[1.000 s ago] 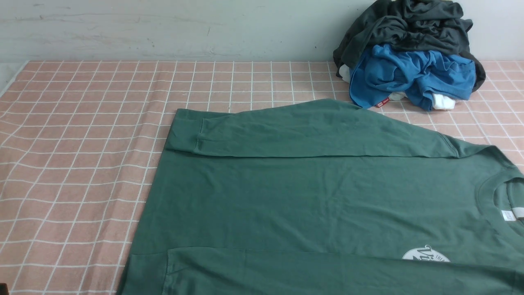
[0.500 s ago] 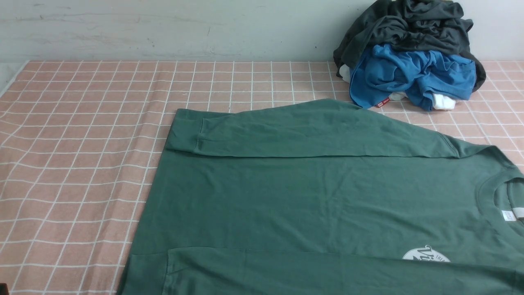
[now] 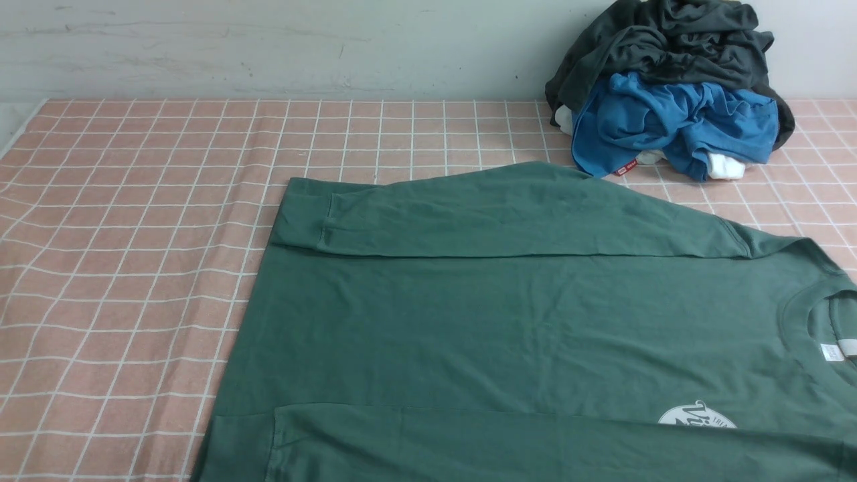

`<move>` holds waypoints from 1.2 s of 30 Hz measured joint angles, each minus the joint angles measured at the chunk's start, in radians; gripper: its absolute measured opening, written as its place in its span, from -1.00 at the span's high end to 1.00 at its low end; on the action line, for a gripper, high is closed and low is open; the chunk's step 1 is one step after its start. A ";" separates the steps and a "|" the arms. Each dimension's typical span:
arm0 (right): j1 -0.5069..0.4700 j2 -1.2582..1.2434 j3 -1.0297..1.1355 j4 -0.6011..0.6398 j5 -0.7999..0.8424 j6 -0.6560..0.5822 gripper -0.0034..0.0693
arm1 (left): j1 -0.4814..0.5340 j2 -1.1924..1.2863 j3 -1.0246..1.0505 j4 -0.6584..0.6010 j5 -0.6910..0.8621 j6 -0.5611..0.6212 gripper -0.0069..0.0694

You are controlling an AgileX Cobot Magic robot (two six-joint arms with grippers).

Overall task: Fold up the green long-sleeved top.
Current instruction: Use the left arm to clamp the cuff closest to it

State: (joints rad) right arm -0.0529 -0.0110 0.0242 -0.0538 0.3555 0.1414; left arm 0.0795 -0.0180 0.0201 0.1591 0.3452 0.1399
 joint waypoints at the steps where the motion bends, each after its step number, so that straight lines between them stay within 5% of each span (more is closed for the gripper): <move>1: 0.000 0.000 0.000 0.000 0.000 0.000 0.94 | 0.000 0.000 0.001 0.004 0.000 0.000 0.83; 19: 0.000 0.000 -0.001 0.025 0.000 0.000 0.94 | 0.000 0.000 0.003 0.027 -0.007 -0.020 0.83; 29: 0.000 0.000 -0.001 0.135 0.000 0.042 0.94 | 0.000 0.000 0.009 -0.416 -0.152 -0.396 0.83; 31: 0.000 0.000 -0.001 0.232 0.001 0.080 0.94 | 0.000 0.000 0.009 -0.582 -0.171 -0.521 0.83; 34: 0.000 0.000 -0.001 0.366 0.005 0.124 0.94 | 0.000 0.000 0.009 -0.684 -0.174 -0.571 0.83; 36: 0.000 0.000 0.000 0.566 0.012 0.191 0.94 | 0.000 0.000 0.009 -0.733 -0.185 -0.577 0.83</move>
State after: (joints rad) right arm -0.0529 -0.0110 0.0243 0.5125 0.3677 0.3329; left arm 0.0795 -0.0180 0.0294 -0.5742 0.1598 -0.4374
